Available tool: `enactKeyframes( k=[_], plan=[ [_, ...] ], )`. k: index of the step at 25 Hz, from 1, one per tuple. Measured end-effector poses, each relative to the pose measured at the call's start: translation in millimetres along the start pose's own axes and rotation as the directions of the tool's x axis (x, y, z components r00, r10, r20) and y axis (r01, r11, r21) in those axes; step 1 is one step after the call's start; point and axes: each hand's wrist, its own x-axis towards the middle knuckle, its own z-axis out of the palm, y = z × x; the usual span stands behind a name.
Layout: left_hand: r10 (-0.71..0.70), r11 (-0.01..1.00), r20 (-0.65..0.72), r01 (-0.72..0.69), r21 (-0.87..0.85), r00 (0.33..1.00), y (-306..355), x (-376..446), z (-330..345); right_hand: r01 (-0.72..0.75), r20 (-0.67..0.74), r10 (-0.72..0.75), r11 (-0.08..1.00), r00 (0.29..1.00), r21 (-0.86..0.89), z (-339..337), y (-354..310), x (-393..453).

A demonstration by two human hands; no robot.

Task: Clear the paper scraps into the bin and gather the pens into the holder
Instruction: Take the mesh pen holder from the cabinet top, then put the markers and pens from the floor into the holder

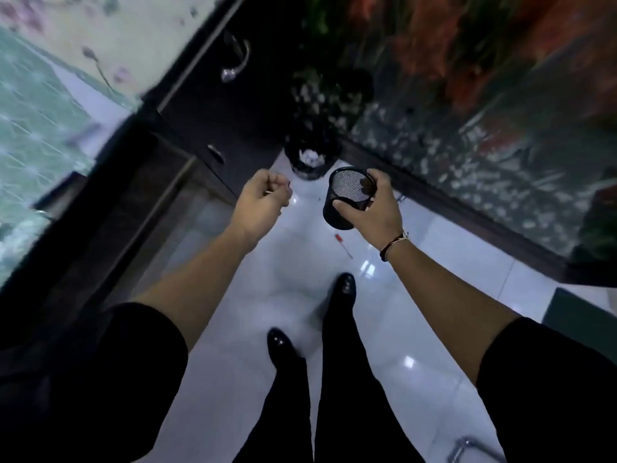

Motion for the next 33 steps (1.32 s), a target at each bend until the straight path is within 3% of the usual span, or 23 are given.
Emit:
enactKeyframes(
  k=[6, 10, 13, 17, 20, 23, 25, 27, 29, 31, 33],
  plan=[
    [-0.125, 0.992, -0.030, 0.125, 0.004, 0.992, -164, 113, 50, -0.101, 0.038, 0.104, 0.991, 0.994, -0.087, 105, 167, 72],
    [-0.174, 0.984, -0.046, 0.175, 0.017, 0.984, -284, 205, 89, -0.147, 0.068, 0.151, 0.988, 0.986, -0.052, 187, 272, 137],
    [-0.169, 0.981, -0.059, 0.174, 0.089, 0.984, -369, 273, 115, -0.044, 0.106, 0.058, 0.991, 0.993, -0.129, 242, 348, 185],
    [-0.059, 0.943, -0.145, 0.103, 0.318, 0.988, -454, 362, 135, 0.033, 0.128, -0.012, 0.986, 0.992, -0.162, 289, 423, 241],
    [0.057, 0.852, -0.171, 0.041, 0.521, 0.984, -489, 420, 143, 0.063, 0.101, -0.048, 0.987, 0.994, -0.149, 310, 460, 262],
    [0.122, 0.703, -0.217, 0.070, 0.708, 0.969, -518, 462, 151, 0.129, 0.115, -0.113, 0.981, 0.987, -0.141, 322, 486, 274],
    [0.163, 0.619, -0.246, 0.095, 0.779, 0.955, -534, 479, 157, 0.151, 0.139, -0.133, 0.980, 0.981, -0.131, 316, 492, 273],
    [0.203, 0.573, -0.294, 0.131, 0.809, 0.934, -545, 488, 165, 0.180, 0.076, -0.172, 0.976, 0.982, -0.124, 299, 502, 263],
    [0.239, 0.580, -0.337, 0.145, 0.802, 0.911, -554, 491, 172, 0.176, -0.012, -0.189, 0.933, 0.982, -0.314, 281, 532, 251],
    [0.251, 0.624, -0.357, 0.132, 0.770, 0.900, -556, 489, 178, 0.044, 0.041, -0.025, 0.822, 0.999, -0.568, 268, 561, 239],
    [0.250, 0.736, -0.408, 0.102, 0.670, 0.878, -551, 477, 182, -0.018, 0.139, 0.162, 0.711, 0.977, -0.703, 265, 579, 229]
  ],
)
